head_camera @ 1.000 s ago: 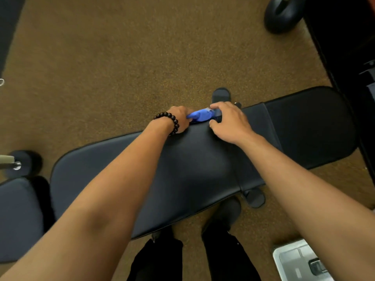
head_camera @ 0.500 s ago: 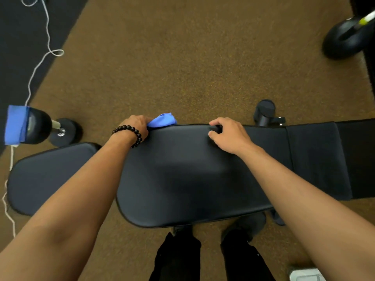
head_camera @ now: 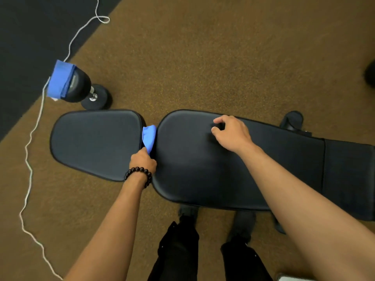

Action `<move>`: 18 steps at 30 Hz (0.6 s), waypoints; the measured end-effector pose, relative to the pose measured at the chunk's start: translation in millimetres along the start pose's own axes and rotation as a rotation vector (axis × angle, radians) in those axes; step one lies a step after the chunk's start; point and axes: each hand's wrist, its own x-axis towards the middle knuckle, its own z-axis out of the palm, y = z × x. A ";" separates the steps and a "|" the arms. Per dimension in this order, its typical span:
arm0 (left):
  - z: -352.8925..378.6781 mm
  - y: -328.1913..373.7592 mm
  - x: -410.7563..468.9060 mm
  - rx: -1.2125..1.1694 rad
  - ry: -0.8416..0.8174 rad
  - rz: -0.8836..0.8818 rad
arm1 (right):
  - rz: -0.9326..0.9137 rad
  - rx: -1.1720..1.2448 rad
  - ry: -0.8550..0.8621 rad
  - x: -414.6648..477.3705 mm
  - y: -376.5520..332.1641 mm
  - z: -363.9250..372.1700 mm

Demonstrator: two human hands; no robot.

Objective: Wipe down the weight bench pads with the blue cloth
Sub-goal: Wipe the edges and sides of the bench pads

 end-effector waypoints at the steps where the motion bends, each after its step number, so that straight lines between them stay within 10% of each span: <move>1: 8.1 -8.1 -10.6 -0.006 0.001 -0.037 | -0.010 -0.014 -0.005 -2.4 -1.2 1.0; 10: 122.9 -32.0 -111.0 -0.446 -0.081 -0.481 | -0.101 -0.084 -0.033 -24.7 24.7 -10.0; 18: 264.5 140.7 -217.9 -1.270 -0.095 -0.645 | -0.151 -0.128 -0.039 -42.6 91.3 -42.7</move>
